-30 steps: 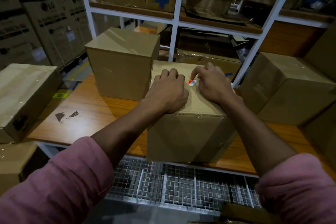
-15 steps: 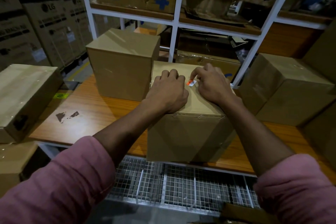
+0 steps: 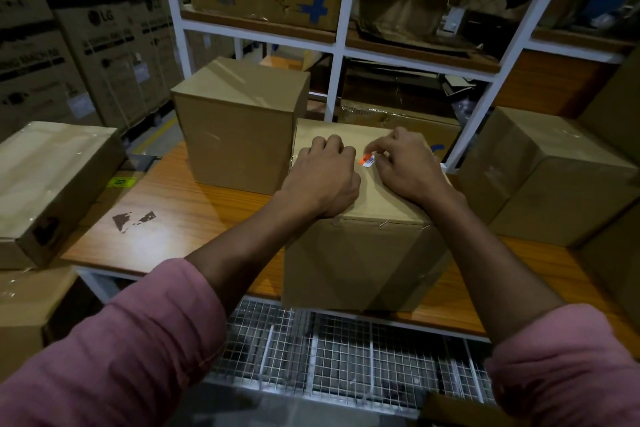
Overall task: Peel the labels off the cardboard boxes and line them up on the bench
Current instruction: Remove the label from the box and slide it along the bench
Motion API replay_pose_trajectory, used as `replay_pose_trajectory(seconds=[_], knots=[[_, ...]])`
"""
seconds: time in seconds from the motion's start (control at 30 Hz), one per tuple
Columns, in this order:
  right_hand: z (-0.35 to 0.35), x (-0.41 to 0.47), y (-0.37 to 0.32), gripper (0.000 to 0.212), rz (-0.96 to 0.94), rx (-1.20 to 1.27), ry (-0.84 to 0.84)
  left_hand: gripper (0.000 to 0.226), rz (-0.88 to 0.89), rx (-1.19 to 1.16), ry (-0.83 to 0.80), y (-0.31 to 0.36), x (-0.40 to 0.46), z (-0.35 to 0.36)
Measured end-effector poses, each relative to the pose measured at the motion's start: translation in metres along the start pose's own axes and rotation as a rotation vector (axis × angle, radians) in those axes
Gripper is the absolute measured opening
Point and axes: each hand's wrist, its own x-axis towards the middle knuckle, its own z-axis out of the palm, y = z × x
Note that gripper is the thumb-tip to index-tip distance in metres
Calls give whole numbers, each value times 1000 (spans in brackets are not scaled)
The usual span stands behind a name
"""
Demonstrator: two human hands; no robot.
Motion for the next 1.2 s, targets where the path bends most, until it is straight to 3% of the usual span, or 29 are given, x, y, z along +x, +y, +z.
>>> replay_pose_trajectory(seconds=[0.43,0.63,0.83,1.07,1.2], knots=[[1,13,0,15,100,111,25,46,-5,14,-2,0,1,0],[-1,6,-4,11,59,176,141,45,-12,3,0,1,1,-1],[-9,-8,-1,15,127,420,269,45,-16,10,-9,1,1,-3],[-29,-43,6,18,214,624,323,42,79,97,261,18,-5,-10],[-45,-81,19,16,229,675,409,45,200,-48,405,59,-11,-6]])
